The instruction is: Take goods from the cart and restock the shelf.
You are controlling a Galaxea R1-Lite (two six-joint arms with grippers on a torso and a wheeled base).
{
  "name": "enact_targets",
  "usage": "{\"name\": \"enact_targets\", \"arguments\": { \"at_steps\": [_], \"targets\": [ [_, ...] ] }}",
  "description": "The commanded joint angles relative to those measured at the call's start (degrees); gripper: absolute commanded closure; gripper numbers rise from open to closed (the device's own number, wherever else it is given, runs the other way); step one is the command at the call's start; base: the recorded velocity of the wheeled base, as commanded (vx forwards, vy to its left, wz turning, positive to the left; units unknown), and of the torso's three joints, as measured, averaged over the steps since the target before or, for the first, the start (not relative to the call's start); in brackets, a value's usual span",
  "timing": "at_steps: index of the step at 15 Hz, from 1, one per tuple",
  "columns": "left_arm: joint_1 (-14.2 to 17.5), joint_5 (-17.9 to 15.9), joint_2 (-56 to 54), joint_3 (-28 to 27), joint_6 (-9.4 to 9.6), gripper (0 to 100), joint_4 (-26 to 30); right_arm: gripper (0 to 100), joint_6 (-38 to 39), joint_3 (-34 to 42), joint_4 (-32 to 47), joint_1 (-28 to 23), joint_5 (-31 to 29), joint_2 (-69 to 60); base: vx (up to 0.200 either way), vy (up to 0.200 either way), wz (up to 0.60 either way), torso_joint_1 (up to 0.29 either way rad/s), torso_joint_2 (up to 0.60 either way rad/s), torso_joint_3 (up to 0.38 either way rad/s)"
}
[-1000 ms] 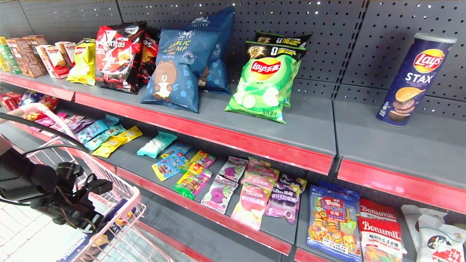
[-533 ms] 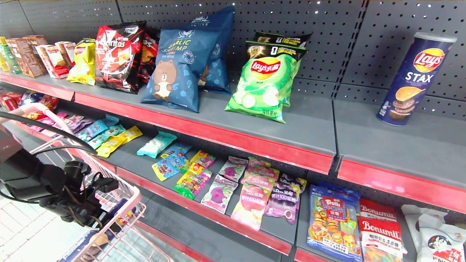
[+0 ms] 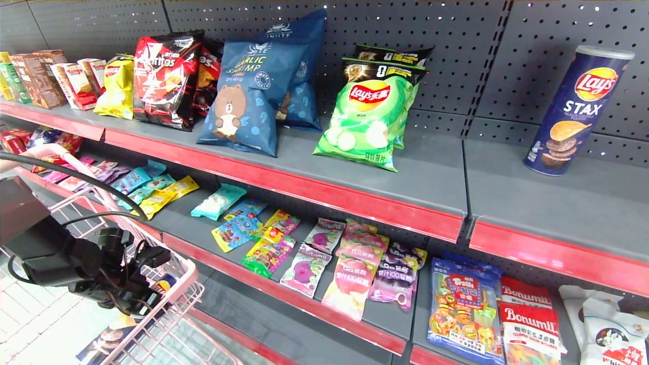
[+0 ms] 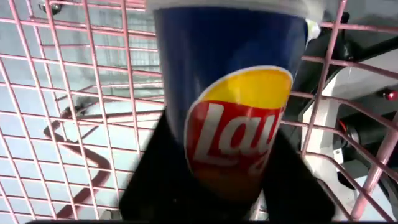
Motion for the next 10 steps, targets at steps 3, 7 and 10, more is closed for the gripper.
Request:
{"name": "enact_targets", "arguments": {
  "at_steps": [3, 7, 10],
  "targets": [
    [-0.08, -0.14, 0.34, 0.45, -0.06, 100, 0.27, 0, 0.07, 0.00, -0.01, 0.00, 0.00, -0.01, 0.000, 0.000, 0.00, 0.000, 0.00, 0.000],
    [-0.08, -1.37, -2.73, 1.85, -2.17, 100, 0.27, 0, 0.07, 0.00, -0.01, 0.00, 0.00, -0.01, 0.000, 0.000, 0.00, 0.000, 0.00, 0.000],
    [0.27, -4.36, -11.08, 3.52, -7.53, 100, 0.09, 0, 0.07, 0.00, -0.01, 0.00, 0.09, -0.01, 0.000, 0.000, 0.00, 0.000, 0.00, 0.000]
  ]
}}
